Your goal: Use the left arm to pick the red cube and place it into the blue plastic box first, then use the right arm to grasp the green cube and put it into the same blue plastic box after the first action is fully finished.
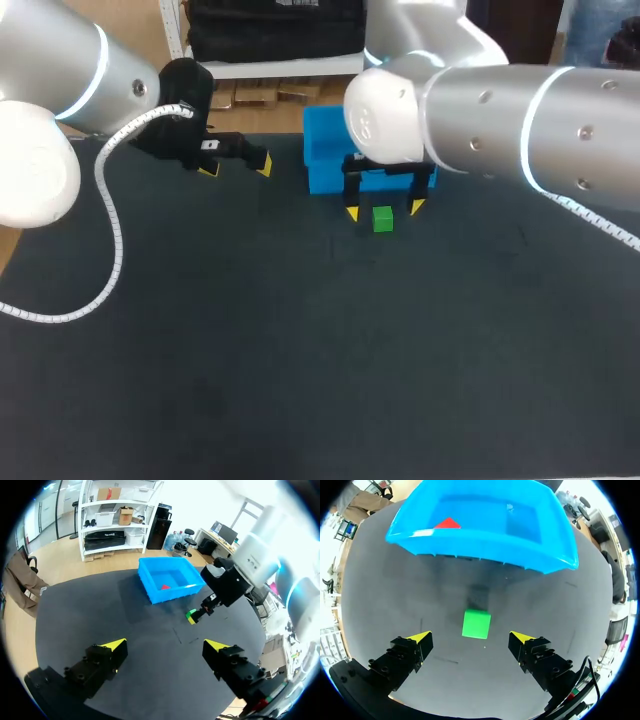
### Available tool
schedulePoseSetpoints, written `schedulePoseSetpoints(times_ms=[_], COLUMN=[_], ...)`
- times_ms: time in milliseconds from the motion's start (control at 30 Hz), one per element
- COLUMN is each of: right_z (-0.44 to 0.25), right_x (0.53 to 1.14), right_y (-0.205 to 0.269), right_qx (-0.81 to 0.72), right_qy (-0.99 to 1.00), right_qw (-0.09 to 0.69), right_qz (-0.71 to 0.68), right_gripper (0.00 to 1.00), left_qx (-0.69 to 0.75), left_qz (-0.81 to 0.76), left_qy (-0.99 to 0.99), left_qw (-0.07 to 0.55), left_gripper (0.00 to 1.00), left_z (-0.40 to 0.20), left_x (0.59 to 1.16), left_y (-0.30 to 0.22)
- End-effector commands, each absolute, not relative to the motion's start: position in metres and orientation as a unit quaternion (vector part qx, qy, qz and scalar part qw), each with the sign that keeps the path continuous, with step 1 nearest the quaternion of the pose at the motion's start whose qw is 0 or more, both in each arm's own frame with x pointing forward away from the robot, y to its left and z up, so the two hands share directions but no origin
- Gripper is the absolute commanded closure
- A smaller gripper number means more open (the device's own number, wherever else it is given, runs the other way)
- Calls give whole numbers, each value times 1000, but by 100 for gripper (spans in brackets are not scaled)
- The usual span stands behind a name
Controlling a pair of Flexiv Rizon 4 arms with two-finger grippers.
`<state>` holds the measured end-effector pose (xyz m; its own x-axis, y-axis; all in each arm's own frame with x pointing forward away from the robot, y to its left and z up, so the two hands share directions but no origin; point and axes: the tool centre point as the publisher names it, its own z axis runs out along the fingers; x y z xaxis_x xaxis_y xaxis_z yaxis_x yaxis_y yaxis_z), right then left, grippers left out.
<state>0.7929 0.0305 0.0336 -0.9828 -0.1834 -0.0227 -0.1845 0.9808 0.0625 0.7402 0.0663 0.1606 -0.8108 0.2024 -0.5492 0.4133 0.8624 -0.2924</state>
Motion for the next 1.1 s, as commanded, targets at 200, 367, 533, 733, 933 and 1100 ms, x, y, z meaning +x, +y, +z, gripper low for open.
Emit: schedulePoseSetpoints(times_ms=[200, 367, 533, 733, 933, 1100], right_z=[17, 7, 3, 0, -2, -5], right_x=[803, 805, 807, 812, 816, 814], right_y=[30, 28, 28, 26, 27, 29], right_qx=[-92, -90, -89, -90, -90, -90], right_qy=[995, 995, 995, 995, 995, 995], right_qw=[6, 3, 1, 2, 2, -1], right_qz=[33, 35, 38, 39, 39, 36], right_gripper=[0, 0, 0, 0, 0, 0], left_qx=[167, 167, 167, 167, 167, 167], left_qz=[-206, -206, -206, -206, -206, -206], left_qy=[928, 928, 928, 928, 928, 928], left_qw=[260, 260, 260, 260, 260, 260], left_gripper=[0, 0, 0, 0, 0, 0], left_z=[160, 160, 160, 160, 160, 160], left_x=[740, 740, 740, 740, 740, 740], left_y=[68, 68, 68, 68, 68, 68])
